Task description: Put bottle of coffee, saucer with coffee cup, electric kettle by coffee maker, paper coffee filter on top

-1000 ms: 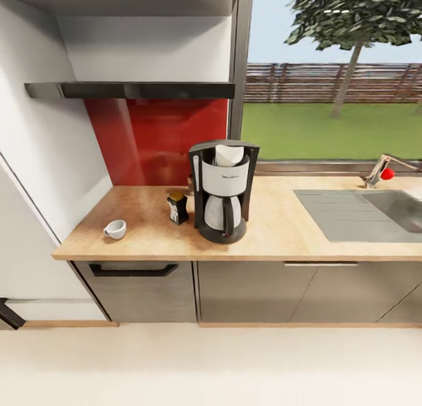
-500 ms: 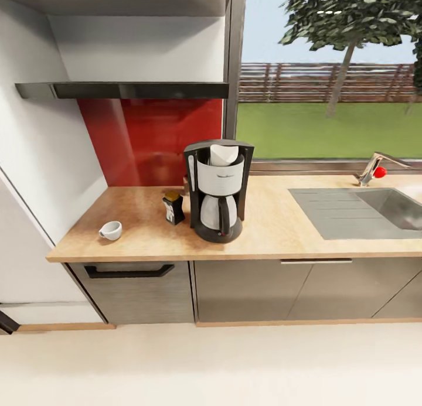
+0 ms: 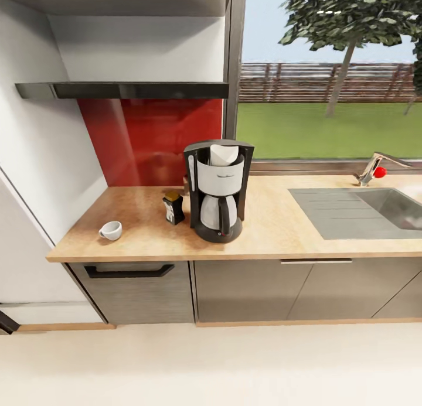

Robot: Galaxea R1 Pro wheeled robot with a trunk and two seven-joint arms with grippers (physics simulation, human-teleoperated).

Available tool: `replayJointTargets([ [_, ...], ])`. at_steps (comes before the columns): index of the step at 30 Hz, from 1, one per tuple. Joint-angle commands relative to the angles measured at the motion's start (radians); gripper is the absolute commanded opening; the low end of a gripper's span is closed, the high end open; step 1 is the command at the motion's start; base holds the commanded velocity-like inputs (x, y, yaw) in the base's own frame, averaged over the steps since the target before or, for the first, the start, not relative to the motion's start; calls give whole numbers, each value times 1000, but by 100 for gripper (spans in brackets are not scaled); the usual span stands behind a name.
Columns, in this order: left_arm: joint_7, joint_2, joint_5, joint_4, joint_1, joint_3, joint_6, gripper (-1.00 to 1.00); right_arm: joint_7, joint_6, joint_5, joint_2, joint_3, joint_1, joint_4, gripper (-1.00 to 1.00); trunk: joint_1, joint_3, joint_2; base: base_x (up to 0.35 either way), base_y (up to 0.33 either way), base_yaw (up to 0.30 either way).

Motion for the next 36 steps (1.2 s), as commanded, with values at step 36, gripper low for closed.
replayJointTargets([
  [36,2,-139,-12,-559,-387,-305,259,-100,5,-90,12,-4,-7,0,-1,100,0,-2,-2,0,0,0],
])
